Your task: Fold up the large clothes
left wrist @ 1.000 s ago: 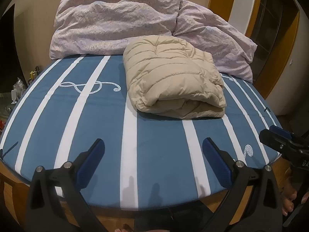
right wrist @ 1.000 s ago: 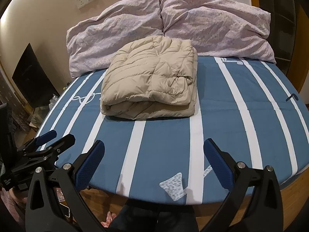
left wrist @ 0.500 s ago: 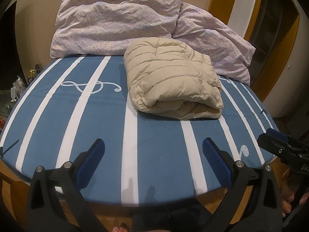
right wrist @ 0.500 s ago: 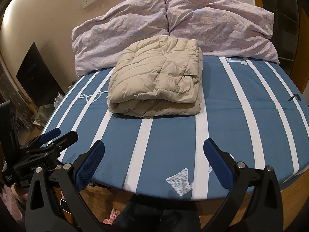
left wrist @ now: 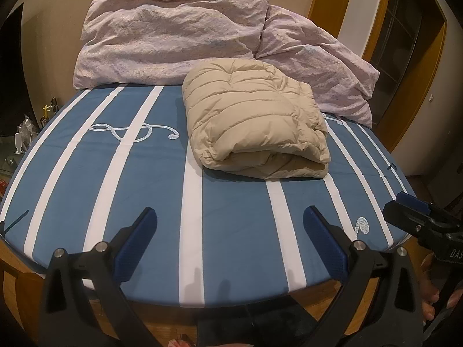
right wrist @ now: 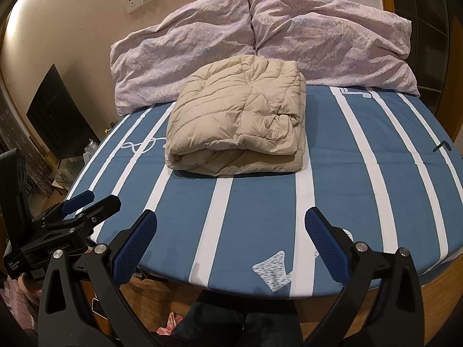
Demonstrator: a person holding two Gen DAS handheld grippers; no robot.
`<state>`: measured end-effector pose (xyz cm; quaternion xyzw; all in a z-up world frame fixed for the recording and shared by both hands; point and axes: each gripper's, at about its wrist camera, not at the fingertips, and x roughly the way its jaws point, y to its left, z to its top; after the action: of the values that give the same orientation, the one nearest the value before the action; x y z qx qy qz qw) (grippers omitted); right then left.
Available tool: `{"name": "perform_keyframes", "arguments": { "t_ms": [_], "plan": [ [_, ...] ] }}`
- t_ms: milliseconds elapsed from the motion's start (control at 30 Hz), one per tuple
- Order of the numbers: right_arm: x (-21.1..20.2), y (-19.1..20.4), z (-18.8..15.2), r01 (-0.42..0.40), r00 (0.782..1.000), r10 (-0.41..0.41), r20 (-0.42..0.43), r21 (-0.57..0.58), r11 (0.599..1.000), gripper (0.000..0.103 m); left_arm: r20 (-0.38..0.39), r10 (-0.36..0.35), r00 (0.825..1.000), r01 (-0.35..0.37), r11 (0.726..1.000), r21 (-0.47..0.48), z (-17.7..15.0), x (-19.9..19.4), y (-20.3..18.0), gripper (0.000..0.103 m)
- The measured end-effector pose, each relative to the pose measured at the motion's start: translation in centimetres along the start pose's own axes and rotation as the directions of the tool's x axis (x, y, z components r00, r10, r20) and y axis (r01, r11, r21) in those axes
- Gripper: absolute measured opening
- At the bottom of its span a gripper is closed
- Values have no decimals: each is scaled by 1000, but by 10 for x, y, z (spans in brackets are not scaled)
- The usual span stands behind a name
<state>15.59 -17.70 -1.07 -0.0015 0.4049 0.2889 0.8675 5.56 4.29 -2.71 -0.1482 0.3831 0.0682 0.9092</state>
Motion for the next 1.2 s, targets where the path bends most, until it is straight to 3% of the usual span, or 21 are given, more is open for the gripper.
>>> {"name": "perform_keyframes", "arguments": {
  "t_ms": [1200],
  "plan": [
    [6,-3,-2,-8,1000,8,-10,15,1000,102,-14,-5,1000,5,1000,-3,-4,10,-8,101]
  ]
}}
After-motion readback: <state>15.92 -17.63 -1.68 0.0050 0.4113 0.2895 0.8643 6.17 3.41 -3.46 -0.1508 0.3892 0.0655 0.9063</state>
